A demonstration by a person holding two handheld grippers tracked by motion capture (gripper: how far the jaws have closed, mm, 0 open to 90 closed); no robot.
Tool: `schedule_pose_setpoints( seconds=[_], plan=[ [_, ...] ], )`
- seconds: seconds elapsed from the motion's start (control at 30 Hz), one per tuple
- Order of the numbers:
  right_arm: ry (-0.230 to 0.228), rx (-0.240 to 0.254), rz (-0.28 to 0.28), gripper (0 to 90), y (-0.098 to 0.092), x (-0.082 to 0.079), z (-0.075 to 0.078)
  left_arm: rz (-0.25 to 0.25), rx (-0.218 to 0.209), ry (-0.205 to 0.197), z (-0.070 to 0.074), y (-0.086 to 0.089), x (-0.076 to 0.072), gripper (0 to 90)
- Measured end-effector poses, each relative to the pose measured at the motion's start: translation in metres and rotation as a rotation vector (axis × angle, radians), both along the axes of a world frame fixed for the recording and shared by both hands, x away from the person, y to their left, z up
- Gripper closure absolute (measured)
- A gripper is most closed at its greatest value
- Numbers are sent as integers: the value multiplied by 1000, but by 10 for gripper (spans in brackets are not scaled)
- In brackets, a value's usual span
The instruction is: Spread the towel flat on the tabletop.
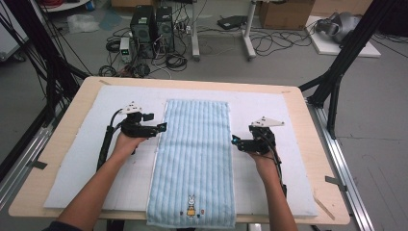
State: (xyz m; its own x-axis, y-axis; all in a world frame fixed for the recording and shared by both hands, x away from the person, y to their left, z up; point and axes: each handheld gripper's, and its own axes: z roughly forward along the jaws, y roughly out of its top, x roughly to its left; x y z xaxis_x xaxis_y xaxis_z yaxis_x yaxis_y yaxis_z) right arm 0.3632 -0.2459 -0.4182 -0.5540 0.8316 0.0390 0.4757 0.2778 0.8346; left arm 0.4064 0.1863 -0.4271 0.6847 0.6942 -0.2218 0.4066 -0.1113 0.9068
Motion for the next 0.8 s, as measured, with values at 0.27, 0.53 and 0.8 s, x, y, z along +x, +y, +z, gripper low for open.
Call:
schedule_pose_setpoints(
  seconds=[0.27, 0.53, 0.8],
  plan=[
    [-85, 2, 35, 112, -8, -29, 6, -21, -15, -37, 8, 1, -17, 172],
    [-117, 25, 22, 111, -9, -34, 8, -28, -50, -35, 10, 7, -20, 203],
    [-102, 36, 24, 112, -9, -34, 6, -6, -32, -18, 9, 8, -22, 191]
  ],
)
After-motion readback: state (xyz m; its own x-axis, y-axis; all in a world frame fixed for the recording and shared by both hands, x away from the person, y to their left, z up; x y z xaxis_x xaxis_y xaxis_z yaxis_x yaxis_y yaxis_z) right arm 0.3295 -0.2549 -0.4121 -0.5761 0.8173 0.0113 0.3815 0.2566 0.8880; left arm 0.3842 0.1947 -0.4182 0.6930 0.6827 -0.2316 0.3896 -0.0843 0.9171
